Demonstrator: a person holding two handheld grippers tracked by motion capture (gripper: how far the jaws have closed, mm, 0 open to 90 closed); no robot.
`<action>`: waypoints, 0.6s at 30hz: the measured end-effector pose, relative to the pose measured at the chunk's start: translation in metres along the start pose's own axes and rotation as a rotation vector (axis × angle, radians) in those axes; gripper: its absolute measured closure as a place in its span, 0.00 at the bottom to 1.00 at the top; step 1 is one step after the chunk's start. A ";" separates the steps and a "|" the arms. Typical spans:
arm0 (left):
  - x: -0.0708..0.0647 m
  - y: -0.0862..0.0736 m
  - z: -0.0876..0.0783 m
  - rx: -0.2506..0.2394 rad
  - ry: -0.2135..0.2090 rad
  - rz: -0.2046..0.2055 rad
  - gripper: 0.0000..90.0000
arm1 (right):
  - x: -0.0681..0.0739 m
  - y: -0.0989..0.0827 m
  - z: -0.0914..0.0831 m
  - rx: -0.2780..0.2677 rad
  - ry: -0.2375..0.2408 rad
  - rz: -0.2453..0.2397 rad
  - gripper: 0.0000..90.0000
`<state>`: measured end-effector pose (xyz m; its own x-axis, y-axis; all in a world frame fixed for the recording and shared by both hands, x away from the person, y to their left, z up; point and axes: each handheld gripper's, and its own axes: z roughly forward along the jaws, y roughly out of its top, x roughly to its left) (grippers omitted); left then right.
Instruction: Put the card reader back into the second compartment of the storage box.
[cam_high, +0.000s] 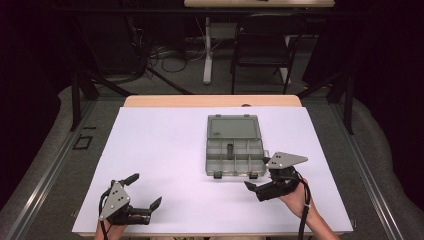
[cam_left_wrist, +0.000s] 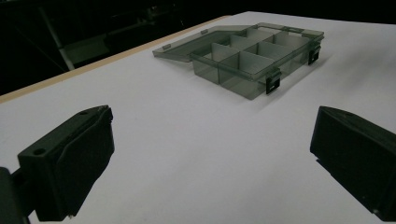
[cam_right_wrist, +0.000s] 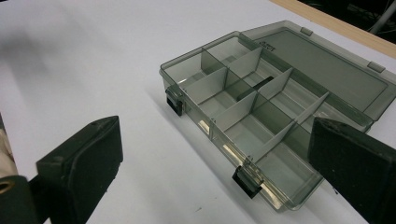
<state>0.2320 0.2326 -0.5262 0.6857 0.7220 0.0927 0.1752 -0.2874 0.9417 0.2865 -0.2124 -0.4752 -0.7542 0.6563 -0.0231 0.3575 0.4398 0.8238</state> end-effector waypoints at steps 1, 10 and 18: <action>0.000 0.000 0.000 0.000 0.000 0.000 0.00 | 0.000 -0.001 -0.001 -0.002 0.000 -0.001 0.03; 0.000 0.000 0.000 0.000 0.000 -0.002 0.00 | 0.001 -0.012 -0.009 -0.021 -0.017 0.002 0.03; 0.000 0.000 0.000 0.000 0.003 -0.005 0.00 | 0.001 -0.023 -0.017 -0.040 -0.034 0.001 0.03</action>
<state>0.2321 0.2328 -0.5263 0.6828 0.7251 0.0889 0.1788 -0.2839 0.9420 0.2681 -0.2317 -0.4847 -0.7342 0.6777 -0.0411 0.3357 0.4150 0.8456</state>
